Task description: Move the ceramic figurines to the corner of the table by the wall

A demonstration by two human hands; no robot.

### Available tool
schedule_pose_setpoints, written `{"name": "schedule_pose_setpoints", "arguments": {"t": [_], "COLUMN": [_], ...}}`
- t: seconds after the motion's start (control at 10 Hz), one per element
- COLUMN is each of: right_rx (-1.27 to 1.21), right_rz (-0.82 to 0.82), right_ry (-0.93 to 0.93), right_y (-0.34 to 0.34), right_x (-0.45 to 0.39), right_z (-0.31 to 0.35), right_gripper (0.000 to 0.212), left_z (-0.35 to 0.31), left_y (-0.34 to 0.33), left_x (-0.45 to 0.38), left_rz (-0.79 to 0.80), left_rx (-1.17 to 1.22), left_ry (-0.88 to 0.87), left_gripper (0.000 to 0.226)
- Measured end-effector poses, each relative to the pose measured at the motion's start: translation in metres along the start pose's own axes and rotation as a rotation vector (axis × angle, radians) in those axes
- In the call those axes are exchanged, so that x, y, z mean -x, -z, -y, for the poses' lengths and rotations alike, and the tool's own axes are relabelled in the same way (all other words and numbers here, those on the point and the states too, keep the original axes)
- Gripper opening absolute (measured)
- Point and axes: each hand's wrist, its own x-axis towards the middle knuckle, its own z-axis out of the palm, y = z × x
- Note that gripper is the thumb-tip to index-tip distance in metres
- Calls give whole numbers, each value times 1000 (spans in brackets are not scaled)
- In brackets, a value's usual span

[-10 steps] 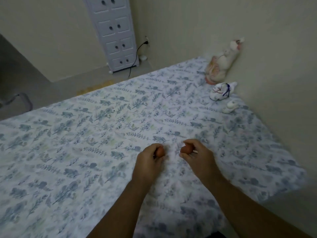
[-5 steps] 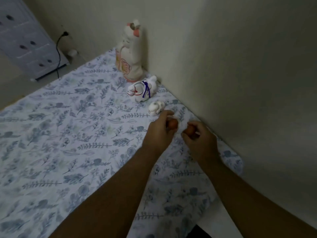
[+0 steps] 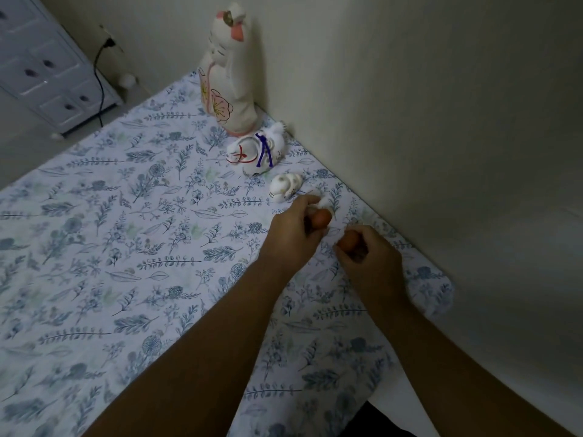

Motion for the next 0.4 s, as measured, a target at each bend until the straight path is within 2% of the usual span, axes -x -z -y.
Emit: {"name": "schedule_pose_setpoints", "arguments": {"t": [0.1, 0.3, 0.4], "right_rx": [-4, -79, -28], "right_rz": [8, 79, -21], "right_ry": [7, -42, 97], "right_y": [1, 5, 17], "right_x": [1, 6, 19], "right_z": [0, 4, 29], "right_gripper": [27, 62, 68], "left_z": [-1, -3, -9], "left_y": [1, 9, 31], "left_x": [2, 6, 29], "left_rz": [1, 30, -55], "left_rx": [-3, 21, 42], "left_ry": [-3, -29, -33], "left_gripper": [62, 78, 75]}}
